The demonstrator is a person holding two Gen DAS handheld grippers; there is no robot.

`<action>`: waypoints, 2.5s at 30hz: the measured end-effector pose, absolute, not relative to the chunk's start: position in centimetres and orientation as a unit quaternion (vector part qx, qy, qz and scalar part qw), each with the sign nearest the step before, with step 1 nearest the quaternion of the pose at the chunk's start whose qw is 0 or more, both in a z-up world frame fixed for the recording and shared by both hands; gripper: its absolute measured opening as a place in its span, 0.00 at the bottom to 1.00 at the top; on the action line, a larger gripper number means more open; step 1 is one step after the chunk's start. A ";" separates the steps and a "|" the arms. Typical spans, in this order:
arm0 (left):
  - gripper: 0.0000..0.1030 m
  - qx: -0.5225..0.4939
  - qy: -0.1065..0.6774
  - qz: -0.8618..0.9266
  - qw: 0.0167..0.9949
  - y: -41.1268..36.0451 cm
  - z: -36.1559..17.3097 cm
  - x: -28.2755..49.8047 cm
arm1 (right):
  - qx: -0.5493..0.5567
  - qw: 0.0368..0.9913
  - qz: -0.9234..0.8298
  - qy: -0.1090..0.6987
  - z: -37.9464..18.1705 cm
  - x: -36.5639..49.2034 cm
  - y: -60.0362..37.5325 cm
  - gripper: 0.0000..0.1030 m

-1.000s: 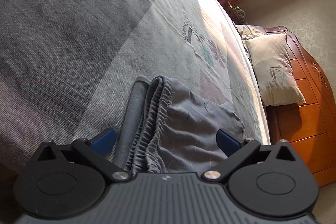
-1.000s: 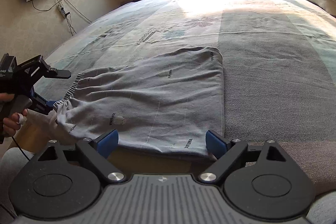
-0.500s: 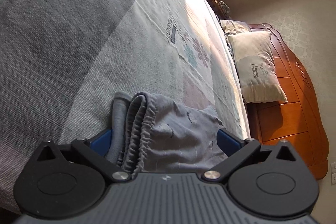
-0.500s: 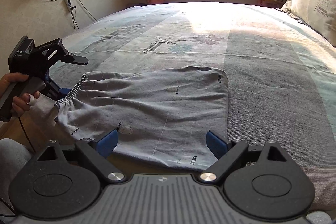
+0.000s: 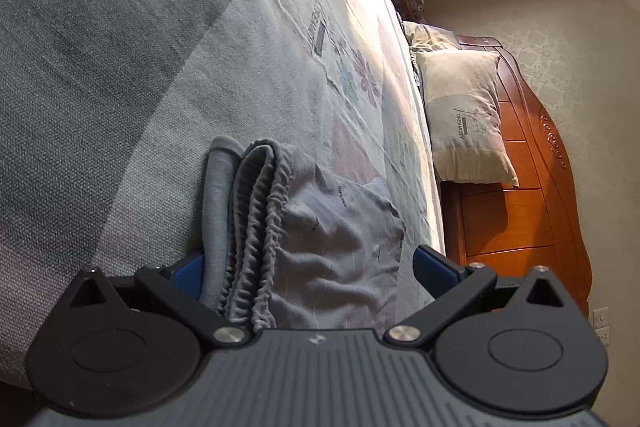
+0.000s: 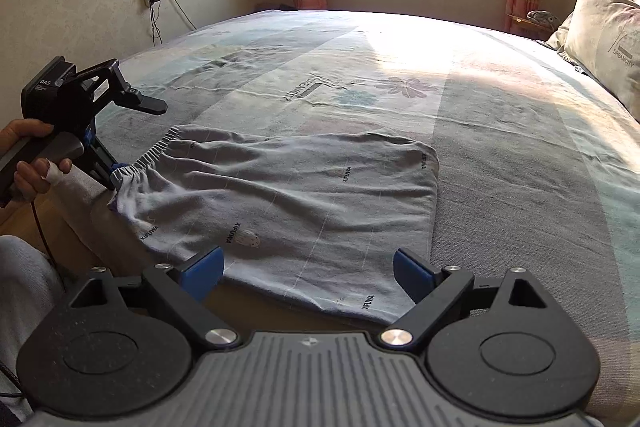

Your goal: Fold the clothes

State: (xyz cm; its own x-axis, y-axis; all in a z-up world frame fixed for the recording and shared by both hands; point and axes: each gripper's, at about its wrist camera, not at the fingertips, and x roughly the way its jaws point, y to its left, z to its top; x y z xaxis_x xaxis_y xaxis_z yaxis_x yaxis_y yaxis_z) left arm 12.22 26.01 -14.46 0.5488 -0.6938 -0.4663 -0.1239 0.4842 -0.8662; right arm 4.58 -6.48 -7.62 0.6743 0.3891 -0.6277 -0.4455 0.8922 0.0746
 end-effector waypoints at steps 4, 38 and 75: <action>0.99 -0.473 0.433 -0.208 0.739 26.2 -14.7 12.1 | -0.048 0.915 0.227 0.329 -7.4 4.4 -6.4 0.92; 0.99 -0.412 0.497 -0.266 0.716 24.9 -14.4 15.0 | 0.334 0.792 0.264 0.438 -13.4 17.4 -17.2 1.00; 0.99 -0.385 0.487 -0.279 0.733 24.8 -14.0 13.7 | 0.346 0.713 0.373 0.483 -13.8 22.9 -14.5 0.96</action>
